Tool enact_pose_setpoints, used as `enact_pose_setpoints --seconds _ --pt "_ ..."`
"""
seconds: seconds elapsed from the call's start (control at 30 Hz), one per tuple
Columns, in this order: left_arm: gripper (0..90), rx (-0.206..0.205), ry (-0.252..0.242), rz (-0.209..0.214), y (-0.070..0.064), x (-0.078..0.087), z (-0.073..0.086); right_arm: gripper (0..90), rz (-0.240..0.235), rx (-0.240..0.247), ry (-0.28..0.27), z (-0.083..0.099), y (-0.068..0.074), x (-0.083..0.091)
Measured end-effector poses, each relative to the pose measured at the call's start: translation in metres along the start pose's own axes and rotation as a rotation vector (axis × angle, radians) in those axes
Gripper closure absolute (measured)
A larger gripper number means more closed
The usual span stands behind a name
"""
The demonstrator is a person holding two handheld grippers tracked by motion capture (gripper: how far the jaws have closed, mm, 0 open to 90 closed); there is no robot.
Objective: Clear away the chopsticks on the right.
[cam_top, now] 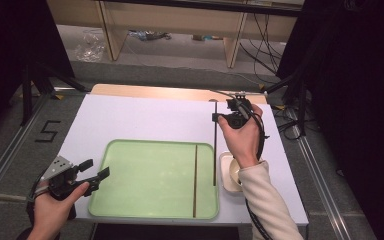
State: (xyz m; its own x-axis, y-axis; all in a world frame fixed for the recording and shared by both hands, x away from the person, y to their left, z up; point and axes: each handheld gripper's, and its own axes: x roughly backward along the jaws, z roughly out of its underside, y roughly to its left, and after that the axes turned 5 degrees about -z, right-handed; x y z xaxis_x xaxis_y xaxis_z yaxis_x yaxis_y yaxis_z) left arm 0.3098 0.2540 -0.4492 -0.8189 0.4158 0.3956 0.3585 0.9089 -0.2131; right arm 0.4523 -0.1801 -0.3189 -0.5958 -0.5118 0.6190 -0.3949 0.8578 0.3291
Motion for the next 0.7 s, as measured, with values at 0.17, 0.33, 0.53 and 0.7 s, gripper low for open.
enact_pose_setpoints --seconds 0.17,0.33,0.53,0.7 --pt "27.1 0.003 -0.001 0.001 0.000 0.000 0.000 87.6 0.007 -0.002 0.011 0.000 -0.001 -0.001" --pt "27.1 0.000 0.000 -0.001 0.000 0.000 0.000 87.6 0.011 -0.008 0.042 0.002 -0.003 -0.006" --pt "27.1 0.000 -0.002 -0.001 0.000 0.000 0.000 87.6 0.044 -0.050 0.092 0.005 0.000 -0.014" --pt "27.1 0.001 -0.004 0.002 0.000 0.000 0.000 87.6 0.062 -0.129 0.159 0.006 0.001 -0.017"
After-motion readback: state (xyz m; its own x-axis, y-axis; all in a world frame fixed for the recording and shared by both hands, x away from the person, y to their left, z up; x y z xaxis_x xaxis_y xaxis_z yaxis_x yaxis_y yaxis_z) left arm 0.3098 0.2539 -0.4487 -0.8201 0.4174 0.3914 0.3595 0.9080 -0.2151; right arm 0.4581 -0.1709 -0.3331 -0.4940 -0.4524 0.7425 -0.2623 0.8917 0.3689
